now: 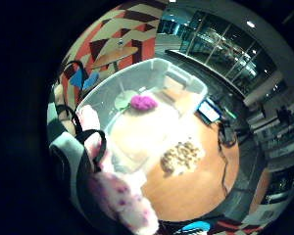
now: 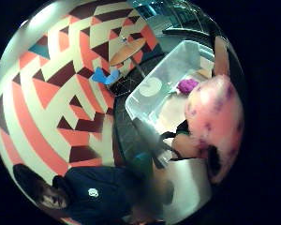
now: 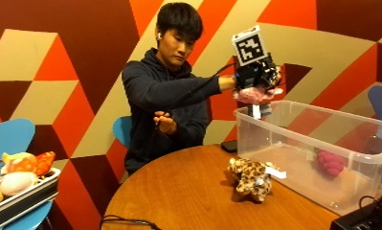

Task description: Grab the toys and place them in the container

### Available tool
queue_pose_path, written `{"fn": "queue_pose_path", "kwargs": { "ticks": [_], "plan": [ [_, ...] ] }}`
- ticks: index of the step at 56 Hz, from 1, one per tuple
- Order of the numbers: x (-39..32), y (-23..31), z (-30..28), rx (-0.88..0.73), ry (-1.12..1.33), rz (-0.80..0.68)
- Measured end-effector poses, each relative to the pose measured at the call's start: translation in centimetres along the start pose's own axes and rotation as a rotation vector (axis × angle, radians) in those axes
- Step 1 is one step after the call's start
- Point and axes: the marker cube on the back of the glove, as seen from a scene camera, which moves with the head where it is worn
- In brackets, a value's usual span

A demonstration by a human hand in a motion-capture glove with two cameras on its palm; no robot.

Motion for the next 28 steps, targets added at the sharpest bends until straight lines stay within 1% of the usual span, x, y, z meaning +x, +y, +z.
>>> {"fn": "queue_pose_path", "kwargs": {
  "ticks": [5,9,16,19,22,25,28],
  "plan": [
    [-1.8,-0.6,2.3,-0.009,-0.035,-0.079],
    [-2.8,-1.0,3.9,-0.018,-0.081,-0.098],
    [-2.7,-0.4,5.6,-0.186,-0.101,-0.122],
    [-1.9,-0.1,5.1,-0.200,-0.111,-0.112],
    [-0.1,0.1,3.4,-0.141,-0.135,-0.061],
    [3.7,0.1,0.2,-0.071,-0.221,0.029],
    [5.7,1.1,-1.8,-0.033,-0.251,0.036]
  ]
}}
